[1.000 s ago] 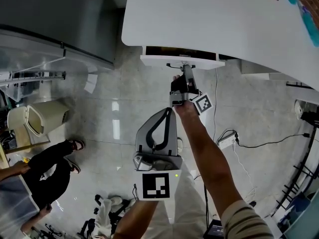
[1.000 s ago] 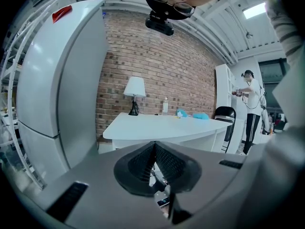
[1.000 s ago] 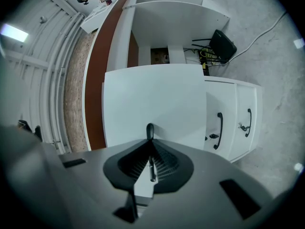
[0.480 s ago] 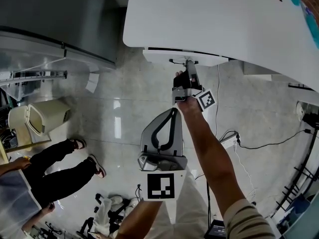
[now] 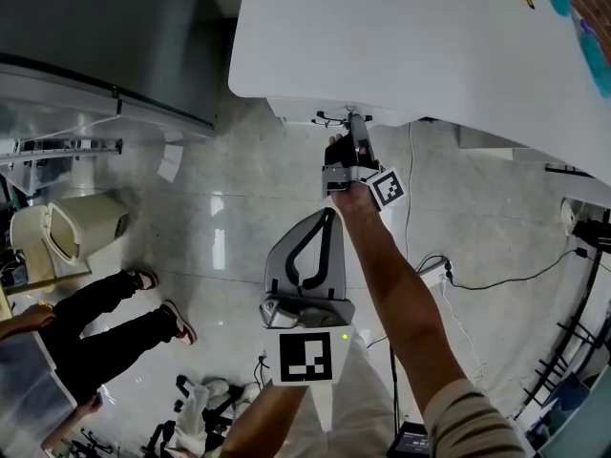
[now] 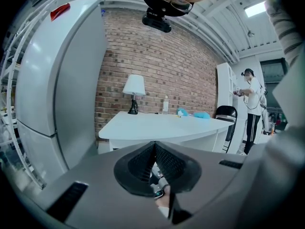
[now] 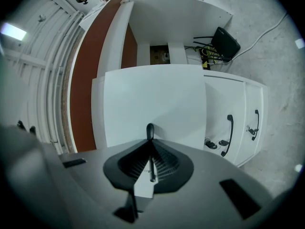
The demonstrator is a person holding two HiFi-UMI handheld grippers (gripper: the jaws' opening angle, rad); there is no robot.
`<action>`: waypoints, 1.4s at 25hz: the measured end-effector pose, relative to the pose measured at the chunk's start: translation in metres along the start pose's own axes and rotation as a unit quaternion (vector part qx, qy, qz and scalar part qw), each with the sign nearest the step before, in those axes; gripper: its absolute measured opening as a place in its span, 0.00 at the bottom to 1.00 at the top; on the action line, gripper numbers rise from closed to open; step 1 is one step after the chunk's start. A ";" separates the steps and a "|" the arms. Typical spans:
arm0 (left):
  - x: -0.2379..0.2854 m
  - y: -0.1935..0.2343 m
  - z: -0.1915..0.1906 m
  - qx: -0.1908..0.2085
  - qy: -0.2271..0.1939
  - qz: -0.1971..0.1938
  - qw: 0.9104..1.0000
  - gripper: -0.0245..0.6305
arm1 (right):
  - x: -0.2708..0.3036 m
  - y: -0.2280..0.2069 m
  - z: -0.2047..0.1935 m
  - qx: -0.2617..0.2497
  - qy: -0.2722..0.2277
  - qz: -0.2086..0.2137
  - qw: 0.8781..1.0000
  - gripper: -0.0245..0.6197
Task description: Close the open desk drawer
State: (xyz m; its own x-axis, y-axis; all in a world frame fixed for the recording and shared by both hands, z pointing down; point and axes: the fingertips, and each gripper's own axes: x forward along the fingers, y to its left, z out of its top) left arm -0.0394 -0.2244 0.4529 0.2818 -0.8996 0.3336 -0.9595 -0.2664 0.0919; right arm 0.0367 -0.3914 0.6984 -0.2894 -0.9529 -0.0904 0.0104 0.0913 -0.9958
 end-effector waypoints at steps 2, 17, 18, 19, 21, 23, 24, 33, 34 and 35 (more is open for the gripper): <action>0.001 0.000 0.002 0.005 0.000 0.000 1.000 0.05 | 0.004 0.000 0.002 -0.004 0.001 0.000 1.000 0.08; 0.005 0.011 -0.005 0.002 0.008 0.030 1.000 0.05 | 0.039 -0.005 0.009 -0.010 -0.009 -0.013 1.000 0.08; 0.005 0.011 -0.005 0.005 0.008 0.030 1.000 0.05 | 0.041 -0.005 0.009 -0.010 -0.010 -0.015 1.000 0.08; 0.005 0.012 -0.006 0.005 0.008 0.030 0.999 0.05 | 0.041 -0.005 0.008 -0.008 -0.012 -0.017 1.000 0.08; 0.006 0.013 -0.004 0.004 0.007 0.030 1.000 0.05 | 0.040 -0.007 0.008 -0.013 -0.012 -0.021 1.000 0.08; 0.007 0.013 -0.002 0.002 0.002 0.031 1.000 0.05 | 0.042 -0.008 0.008 -0.022 -0.004 -0.022 0.999 0.08; 0.007 0.013 -0.002 0.001 0.000 0.031 1.000 0.05 | 0.043 -0.007 0.009 -0.024 0.000 -0.023 0.999 0.08; 0.003 0.011 -0.004 0.003 -0.001 0.030 1.000 0.05 | 0.032 -0.004 0.008 -0.010 0.023 -0.028 0.999 0.08; 0.003 0.011 -0.003 0.002 -0.002 0.030 1.000 0.05 | 0.027 -0.004 0.008 -0.008 0.026 -0.028 0.999 0.09; 0.004 0.012 -0.003 0.000 -0.003 0.030 1.000 0.05 | 0.019 -0.005 0.006 -0.006 0.032 -0.029 0.999 0.10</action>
State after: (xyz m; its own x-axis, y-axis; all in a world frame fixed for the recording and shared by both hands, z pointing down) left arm -0.0495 -0.2297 0.4578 0.2241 -0.9157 0.3336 -0.9746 -0.2123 0.0718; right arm 0.0364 -0.4120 0.7020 -0.3496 -0.9364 -0.0315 -0.0200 0.0411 -0.9990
